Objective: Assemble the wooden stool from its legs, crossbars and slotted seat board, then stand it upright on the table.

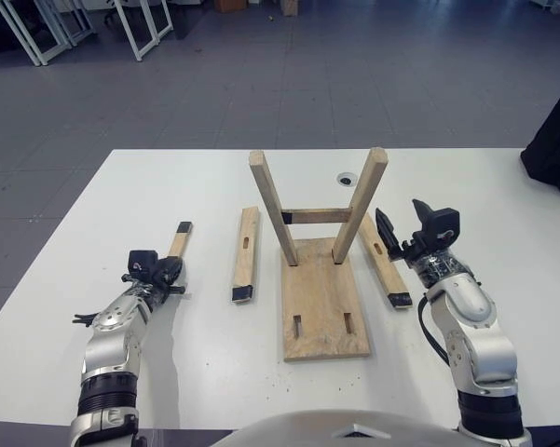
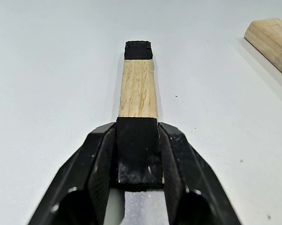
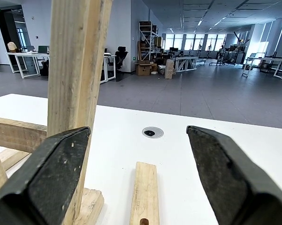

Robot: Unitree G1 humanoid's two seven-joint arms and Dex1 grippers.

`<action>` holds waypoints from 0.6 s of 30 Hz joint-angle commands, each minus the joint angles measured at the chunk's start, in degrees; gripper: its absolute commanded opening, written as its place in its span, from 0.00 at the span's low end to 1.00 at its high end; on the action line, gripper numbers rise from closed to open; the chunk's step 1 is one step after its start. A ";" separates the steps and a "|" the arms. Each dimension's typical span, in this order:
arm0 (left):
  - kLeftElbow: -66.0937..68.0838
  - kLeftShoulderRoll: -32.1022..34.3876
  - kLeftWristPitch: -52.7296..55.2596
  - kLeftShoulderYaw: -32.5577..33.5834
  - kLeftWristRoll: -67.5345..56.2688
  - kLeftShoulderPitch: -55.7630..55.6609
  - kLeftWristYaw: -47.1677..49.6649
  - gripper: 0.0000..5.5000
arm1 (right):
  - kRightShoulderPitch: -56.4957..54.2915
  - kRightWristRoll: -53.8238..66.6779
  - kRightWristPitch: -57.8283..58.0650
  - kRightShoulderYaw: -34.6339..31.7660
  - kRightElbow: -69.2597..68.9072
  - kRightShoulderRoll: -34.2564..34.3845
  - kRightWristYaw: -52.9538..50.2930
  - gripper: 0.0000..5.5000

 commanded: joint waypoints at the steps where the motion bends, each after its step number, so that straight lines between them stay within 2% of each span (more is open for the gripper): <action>1: 2.98 -2.47 3.45 -0.25 -0.06 3.29 0.87 0.24 | -0.07 1.70 1.08 -0.21 0.18 -0.98 1.99 0.68; 3: 0.70 -3.41 -0.14 0.94 -0.85 3.25 0.99 0.24 | 0.61 5.47 2.90 -0.11 -0.60 -1.65 5.51 0.68; 6: -9.85 -5.35 -13.93 1.12 3.88 6.52 5.28 0.24 | 3.41 17.71 10.71 -0.71 -3.36 -4.16 13.87 0.68; 8: -18.45 -8.03 -18.40 2.16 0.97 9.78 4.67 0.24 | 5.14 27.15 17.46 -3.03 -4.49 -5.42 16.77 0.68; 10: -26.48 -10.39 -17.55 2.96 -6.15 12.83 2.60 0.24 | 5.96 37.24 25.22 -6.23 -3.99 -6.04 16.63 0.68; 14: -40.94 -6.12 -18.23 -0.26 -10.92 22.01 -8.37 0.24 | 5.83 54.24 35.95 -11.05 -2.29 -6.97 13.77 0.68; 18: -50.85 -2.30 -21.04 -1.61 -5.33 26.04 -11.91 0.24 | 5.23 66.90 38.77 -12.38 -3.01 -6.64 8.87 0.68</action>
